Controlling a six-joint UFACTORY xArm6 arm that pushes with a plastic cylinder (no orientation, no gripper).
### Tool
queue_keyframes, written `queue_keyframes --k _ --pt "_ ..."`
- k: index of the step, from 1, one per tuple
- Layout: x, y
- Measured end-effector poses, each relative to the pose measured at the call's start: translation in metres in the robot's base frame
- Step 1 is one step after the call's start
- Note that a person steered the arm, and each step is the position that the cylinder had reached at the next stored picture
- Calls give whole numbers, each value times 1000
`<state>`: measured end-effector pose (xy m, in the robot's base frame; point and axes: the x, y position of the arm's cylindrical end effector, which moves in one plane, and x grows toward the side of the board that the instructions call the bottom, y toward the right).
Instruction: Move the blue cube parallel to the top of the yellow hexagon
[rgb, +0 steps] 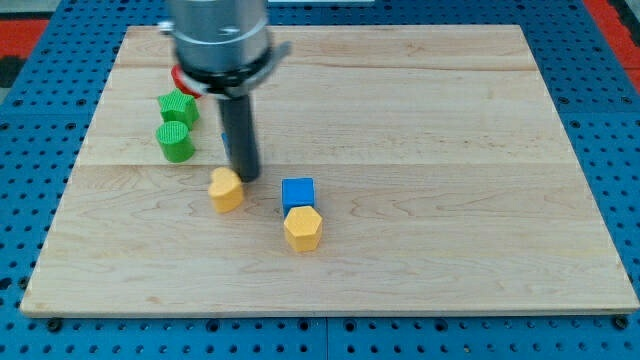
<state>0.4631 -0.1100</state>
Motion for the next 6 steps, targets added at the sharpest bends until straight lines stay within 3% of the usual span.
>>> queue_keyframes --k 3,4,5,6 --pt "73 76" --pt "43 111" --pt "5 109" --pt "21 124"
